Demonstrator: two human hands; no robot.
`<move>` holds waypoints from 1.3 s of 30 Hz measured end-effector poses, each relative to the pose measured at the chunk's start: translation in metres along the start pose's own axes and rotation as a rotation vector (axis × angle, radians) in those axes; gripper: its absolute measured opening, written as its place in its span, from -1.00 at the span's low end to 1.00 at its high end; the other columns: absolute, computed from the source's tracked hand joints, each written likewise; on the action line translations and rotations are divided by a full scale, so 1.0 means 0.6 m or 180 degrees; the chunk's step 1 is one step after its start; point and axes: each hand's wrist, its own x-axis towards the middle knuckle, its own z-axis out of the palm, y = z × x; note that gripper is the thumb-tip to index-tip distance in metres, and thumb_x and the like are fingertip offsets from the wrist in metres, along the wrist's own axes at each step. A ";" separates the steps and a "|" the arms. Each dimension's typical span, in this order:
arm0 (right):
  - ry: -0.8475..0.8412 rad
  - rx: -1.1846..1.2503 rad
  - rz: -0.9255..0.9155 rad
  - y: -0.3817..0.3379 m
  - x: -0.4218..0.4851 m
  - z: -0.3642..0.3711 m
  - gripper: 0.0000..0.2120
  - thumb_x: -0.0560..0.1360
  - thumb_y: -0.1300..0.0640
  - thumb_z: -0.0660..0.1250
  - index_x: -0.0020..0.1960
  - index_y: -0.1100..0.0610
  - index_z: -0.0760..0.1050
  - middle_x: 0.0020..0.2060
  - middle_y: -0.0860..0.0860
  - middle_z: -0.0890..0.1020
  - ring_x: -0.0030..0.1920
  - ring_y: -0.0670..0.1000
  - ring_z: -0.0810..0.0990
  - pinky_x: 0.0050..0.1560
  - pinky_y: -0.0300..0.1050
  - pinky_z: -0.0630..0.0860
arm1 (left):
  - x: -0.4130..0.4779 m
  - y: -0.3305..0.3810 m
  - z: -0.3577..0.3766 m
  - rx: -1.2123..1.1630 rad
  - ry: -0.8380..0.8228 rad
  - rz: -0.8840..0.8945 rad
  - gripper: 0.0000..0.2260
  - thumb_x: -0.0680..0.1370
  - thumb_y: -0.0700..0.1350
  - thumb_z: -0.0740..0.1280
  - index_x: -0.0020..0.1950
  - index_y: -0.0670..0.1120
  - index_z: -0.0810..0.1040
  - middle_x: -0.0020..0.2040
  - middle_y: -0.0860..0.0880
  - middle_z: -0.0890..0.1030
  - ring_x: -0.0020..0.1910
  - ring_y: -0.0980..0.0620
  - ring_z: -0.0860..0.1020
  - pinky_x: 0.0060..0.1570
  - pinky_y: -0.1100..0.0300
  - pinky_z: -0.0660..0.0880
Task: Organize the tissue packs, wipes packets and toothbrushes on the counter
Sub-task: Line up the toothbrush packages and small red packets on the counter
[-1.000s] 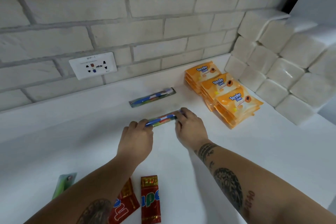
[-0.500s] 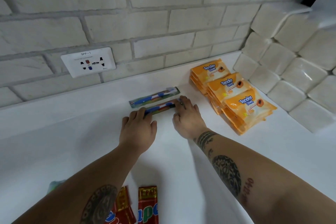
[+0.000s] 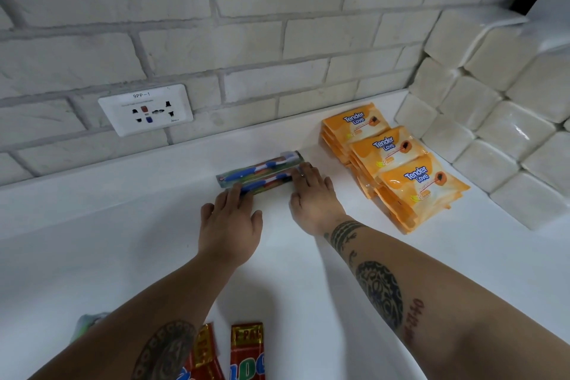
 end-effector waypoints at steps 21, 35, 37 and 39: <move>0.0272 0.0270 -0.0452 -0.170 -0.173 -0.089 -0.44 0.64 0.04 0.24 0.61 0.07 0.25 0.62 0.08 0.21 0.55 0.15 0.26 0.41 0.19 0.46 | -0.177 -0.141 -0.163 -0.0295 -0.0380 -0.0191 -0.55 0.69 0.03 0.10 0.58 0.00 0.33 0.59 -0.04 0.30 0.45 -0.12 0.37 0.33 -0.03 0.41; -0.0099 0.0165 -0.1003 -0.421 -0.356 -0.033 -0.54 0.67 0.00 0.21 0.56 -0.04 0.34 0.59 -0.03 0.27 0.56 0.06 0.25 0.52 0.10 0.29 | -0.449 -0.285 -0.172 -0.0994 -0.1011 -0.1615 -0.67 0.53 0.24 0.31 0.01 -0.02 0.50 -0.08 0.00 0.58 -0.15 0.01 0.60 -0.23 0.13 0.53; -0.0162 0.0103 -0.1013 -0.438 -0.378 -0.021 -0.56 0.67 0.02 0.19 0.55 -0.03 0.37 0.58 -0.03 0.30 0.55 0.06 0.27 0.50 0.10 0.28 | -0.470 -0.277 -0.164 -0.1003 -0.0992 -0.1620 -0.69 0.56 0.24 0.28 -0.06 -0.01 0.49 -0.17 0.02 0.57 -0.24 0.04 0.57 -0.31 0.17 0.49; -0.0242 0.0040 -0.1029 -0.449 -0.396 -0.012 -0.56 0.66 0.03 0.19 0.53 -0.02 0.39 0.54 -0.03 0.34 0.52 0.06 0.31 0.47 0.11 0.29 | -0.480 -0.269 -0.158 -0.0980 -0.0866 -0.1497 -0.73 0.58 0.19 0.25 -0.10 0.00 0.48 -0.20 0.04 0.54 -0.23 0.01 0.57 -0.26 0.16 0.52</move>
